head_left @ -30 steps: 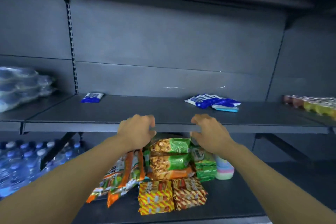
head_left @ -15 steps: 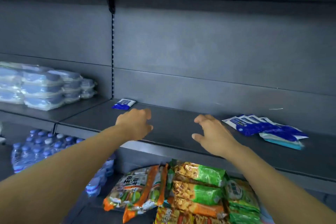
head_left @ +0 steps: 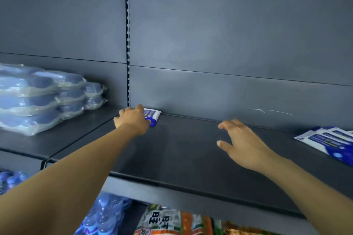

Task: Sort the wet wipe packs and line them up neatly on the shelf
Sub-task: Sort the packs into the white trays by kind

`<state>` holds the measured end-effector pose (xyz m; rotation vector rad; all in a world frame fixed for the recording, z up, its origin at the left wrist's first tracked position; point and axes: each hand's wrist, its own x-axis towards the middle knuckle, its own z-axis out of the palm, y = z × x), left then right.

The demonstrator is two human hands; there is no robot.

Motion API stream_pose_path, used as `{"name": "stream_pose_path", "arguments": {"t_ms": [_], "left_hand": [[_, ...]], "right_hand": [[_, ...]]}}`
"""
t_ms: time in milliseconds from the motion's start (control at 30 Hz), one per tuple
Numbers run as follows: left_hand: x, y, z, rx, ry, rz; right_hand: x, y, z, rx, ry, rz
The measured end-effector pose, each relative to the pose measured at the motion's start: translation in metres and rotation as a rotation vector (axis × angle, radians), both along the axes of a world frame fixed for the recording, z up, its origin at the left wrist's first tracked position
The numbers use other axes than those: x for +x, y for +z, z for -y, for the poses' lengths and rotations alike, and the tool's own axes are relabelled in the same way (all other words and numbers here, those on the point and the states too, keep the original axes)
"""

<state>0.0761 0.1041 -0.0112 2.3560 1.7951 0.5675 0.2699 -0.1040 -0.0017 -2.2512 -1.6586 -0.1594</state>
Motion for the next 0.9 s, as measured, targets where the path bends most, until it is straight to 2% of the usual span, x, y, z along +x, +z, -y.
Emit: {"name": "stream_pose_path", "arguments": {"t_ms": [100, 333, 467, 700, 833, 900], "left_hand": [[0.012, -0.011, -0.032, -0.045, 0.030, 0.045], [0.042, -0.022, -0.071, -0.094, 0.057, 0.003], [0.044, -0.014, -0.073, -0.130, 0.084, 0.120], [0.058, 0.006, -0.040, -0.096, -0.139, 0.373], [0.076, 0.029, 0.012, -0.145, -0.464, 0.488], [0.084, 0.042, 0.043, -0.169, -0.631, 0.488]], "right_hand": [[0.002, -0.007, -0.018, -0.014, -0.004, 0.017], [0.008, -0.015, -0.033, -0.045, -0.016, 0.046], [0.009, -0.018, -0.037, -0.051, -0.030, 0.039], [0.008, -0.006, -0.026, -0.022, -0.049, 0.024], [0.014, 0.013, -0.003, 0.033, -0.059, 0.029], [0.021, 0.024, 0.014, 0.062, -0.072, 0.013]]}}
